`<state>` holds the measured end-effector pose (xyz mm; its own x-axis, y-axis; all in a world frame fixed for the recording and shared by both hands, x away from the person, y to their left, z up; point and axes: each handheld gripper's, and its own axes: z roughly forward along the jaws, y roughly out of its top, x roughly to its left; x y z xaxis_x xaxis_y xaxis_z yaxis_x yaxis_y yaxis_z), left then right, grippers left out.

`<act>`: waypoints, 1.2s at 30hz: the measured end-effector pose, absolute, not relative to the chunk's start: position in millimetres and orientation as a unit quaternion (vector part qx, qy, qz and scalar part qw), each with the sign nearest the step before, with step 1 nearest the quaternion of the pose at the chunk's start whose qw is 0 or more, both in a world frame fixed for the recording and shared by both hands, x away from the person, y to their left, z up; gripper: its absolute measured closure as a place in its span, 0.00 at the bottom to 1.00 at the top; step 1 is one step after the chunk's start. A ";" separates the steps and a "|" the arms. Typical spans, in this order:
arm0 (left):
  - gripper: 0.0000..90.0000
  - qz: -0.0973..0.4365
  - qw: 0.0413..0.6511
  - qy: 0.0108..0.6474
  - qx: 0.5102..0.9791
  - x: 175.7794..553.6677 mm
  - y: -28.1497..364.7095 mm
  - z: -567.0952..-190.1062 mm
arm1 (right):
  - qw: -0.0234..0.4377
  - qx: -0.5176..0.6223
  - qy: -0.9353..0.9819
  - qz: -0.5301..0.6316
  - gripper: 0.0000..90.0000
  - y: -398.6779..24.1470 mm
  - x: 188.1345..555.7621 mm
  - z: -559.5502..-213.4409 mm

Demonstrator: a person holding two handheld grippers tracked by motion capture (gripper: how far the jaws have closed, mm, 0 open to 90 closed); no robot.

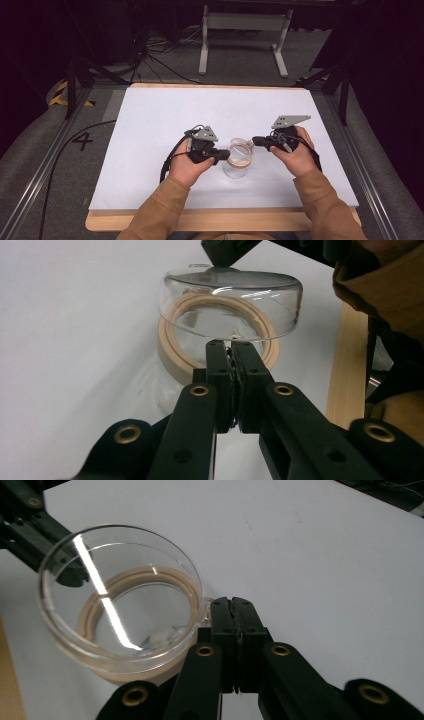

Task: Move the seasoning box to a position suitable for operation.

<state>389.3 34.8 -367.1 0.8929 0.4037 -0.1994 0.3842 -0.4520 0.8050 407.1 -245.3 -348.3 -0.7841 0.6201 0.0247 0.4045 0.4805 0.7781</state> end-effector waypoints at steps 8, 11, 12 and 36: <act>0.96 0.007 0.477 0.234 0.847 392.0 34.7 -363.1 | 0.113 0.264 0.861 0.419 1.00 -243.4 376.3 -327.3; 0.95 0.006 0.476 0.231 0.848 392.9 33.2 -361.3 | 0.106 0.250 0.872 0.408 1.00 -237.7 366.5 -327.0; 0.95 0.006 0.479 0.230 0.847 393.1 32.4 -360.9 | 0.101 0.247 0.874 0.406 1.00 -236.0 363.2 -326.8; 0.94 0.003 0.480 0.217 0.850 397.8 23.3 -356.2 | 0.077 0.247 0.870 0.420 1.00 -221.2 355.4 -354.2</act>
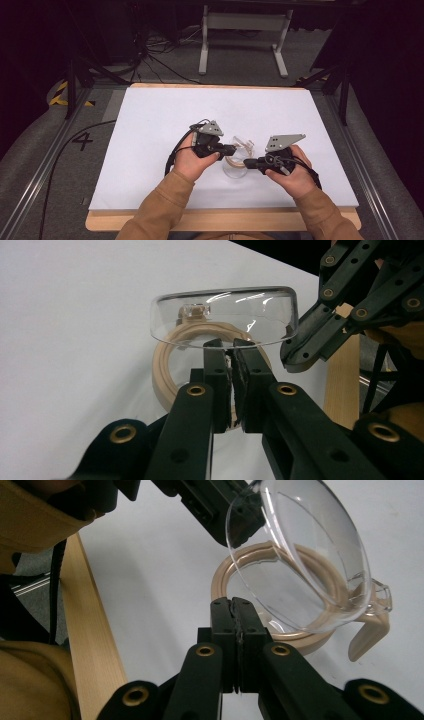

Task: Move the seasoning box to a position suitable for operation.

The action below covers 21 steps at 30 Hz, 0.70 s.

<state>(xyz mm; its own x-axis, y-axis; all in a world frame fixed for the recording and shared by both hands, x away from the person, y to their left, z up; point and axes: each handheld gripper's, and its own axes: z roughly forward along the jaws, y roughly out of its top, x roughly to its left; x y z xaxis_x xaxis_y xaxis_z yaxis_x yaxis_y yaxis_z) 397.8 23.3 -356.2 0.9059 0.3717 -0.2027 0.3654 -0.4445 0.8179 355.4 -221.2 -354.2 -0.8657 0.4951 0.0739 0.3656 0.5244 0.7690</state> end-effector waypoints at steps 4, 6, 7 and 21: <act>0.94 0.001 0.479 0.216 0.851 398.3 23.4 -356.3 | 0.083 0.249 0.867 0.424 1.00 -222.8 356.1 -353.9; 0.94 0.001 0.477 0.217 0.852 398.4 23.7 -356.4 | 0.085 0.251 0.864 0.427 1.00 -223.5 355.6 -352.9; 0.93 0.001 0.475 0.218 0.853 398.5 24.0 -356.2 | 0.086 0.251 0.864 0.428 1.00 -223.9 355.7 -352.7; 0.93 0.003 0.481 0.233 0.845 400.1 35.6 -354.2 | 0.111 0.270 0.844 0.450 1.00 -236.0 359.4 -345.5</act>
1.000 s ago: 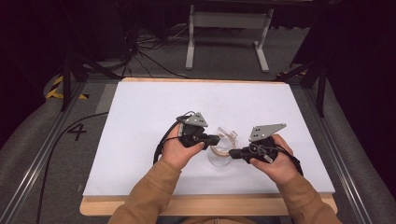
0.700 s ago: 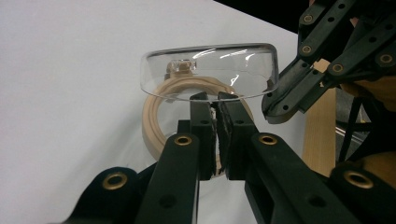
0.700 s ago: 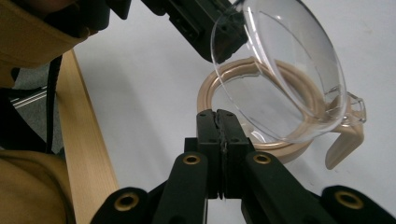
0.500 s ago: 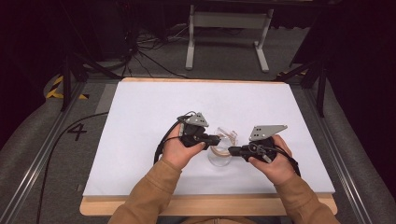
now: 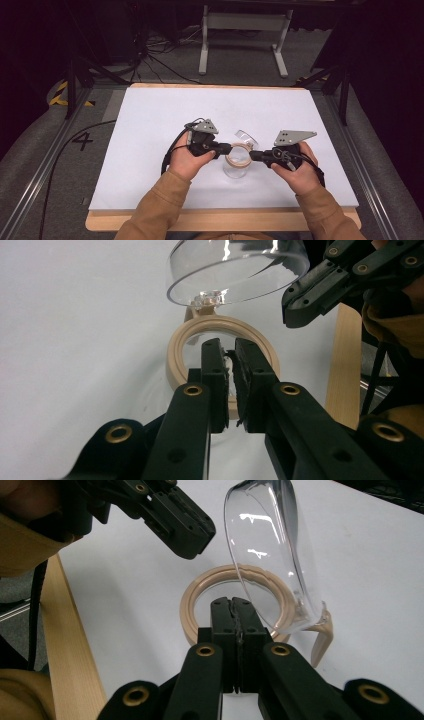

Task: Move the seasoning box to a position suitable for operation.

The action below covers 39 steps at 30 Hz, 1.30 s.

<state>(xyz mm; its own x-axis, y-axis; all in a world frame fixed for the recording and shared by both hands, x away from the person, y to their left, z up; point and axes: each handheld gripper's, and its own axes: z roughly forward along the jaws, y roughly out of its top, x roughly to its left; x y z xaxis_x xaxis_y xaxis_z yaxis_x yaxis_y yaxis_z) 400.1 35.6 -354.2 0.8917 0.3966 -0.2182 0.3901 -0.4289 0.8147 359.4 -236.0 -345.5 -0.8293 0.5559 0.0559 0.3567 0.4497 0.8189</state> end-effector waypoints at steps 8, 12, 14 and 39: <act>0.94 0.001 0.482 0.239 0.843 401.8 38.4 -354.5 | 0.127 0.291 0.834 0.451 1.00 -245.8 364.4 -345.2; 0.94 0.002 0.481 0.238 0.844 402.9 39.5 -354.7 | 0.136 0.297 0.830 0.451 1.00 -249.7 366.4 -345.4; 0.94 0.002 0.481 0.239 0.844 402.8 39.5 -354.8 | 0.139 0.300 0.829 0.451 1.00 -250.8 366.8 -345.4; 0.97 0.024 0.419 0.283 0.863 434.5 44.5 -397.4 | 0.140 0.333 0.843 0.398 1.00 -260.3 375.1 -368.3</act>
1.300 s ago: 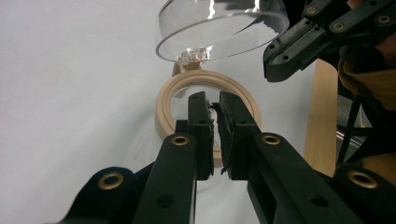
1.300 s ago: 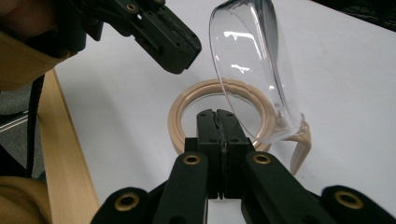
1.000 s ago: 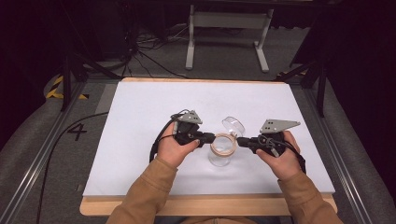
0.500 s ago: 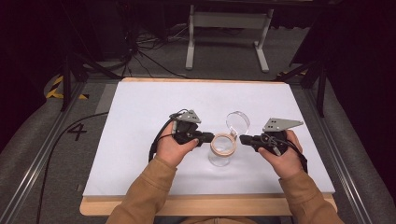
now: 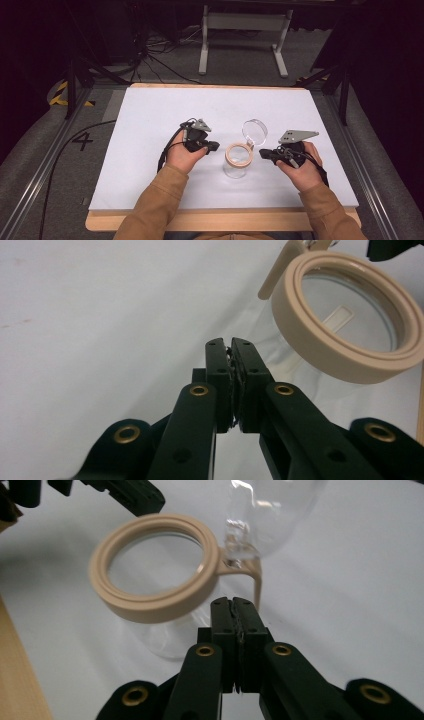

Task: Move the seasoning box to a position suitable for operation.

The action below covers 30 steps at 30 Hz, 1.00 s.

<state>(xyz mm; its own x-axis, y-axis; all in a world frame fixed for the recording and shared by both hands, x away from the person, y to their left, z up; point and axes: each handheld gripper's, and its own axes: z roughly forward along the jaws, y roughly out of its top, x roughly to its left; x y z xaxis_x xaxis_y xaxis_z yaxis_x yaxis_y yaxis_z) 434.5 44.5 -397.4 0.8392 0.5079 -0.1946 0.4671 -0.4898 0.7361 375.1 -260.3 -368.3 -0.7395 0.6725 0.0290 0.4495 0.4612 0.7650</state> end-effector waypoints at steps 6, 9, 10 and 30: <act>0.96 0.015 0.406 0.282 0.869 439.6 38.9 -407.3 | 0.155 0.341 0.840 0.393 1.00 -261.9 385.4 -390.6; 0.96 0.017 0.412 0.286 0.865 439.6 41.2 -406.8 | 0.160 0.340 0.839 0.393 1.00 -260.0 391.2 -400.0; 0.96 0.018 0.409 0.288 0.866 439.4 43.4 -404.9 | 0.162 0.339 0.839 0.394 1.00 -259.2 393.3 -403.2; 0.96 0.021 0.419 0.296 0.858 434.3 53.9 -401.5 | 0.170 0.326 0.834 0.411 1.00 -255.0 404.8 -412.7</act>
<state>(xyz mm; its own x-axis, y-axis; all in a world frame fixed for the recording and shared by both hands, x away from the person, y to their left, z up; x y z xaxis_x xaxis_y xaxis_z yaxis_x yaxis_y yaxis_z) 434.3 53.9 -401.5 0.8244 0.5249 -0.2119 0.4898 -0.4738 0.7319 404.8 -255.0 -412.7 -0.7290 0.6844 -0.0162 0.4047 0.4499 0.7962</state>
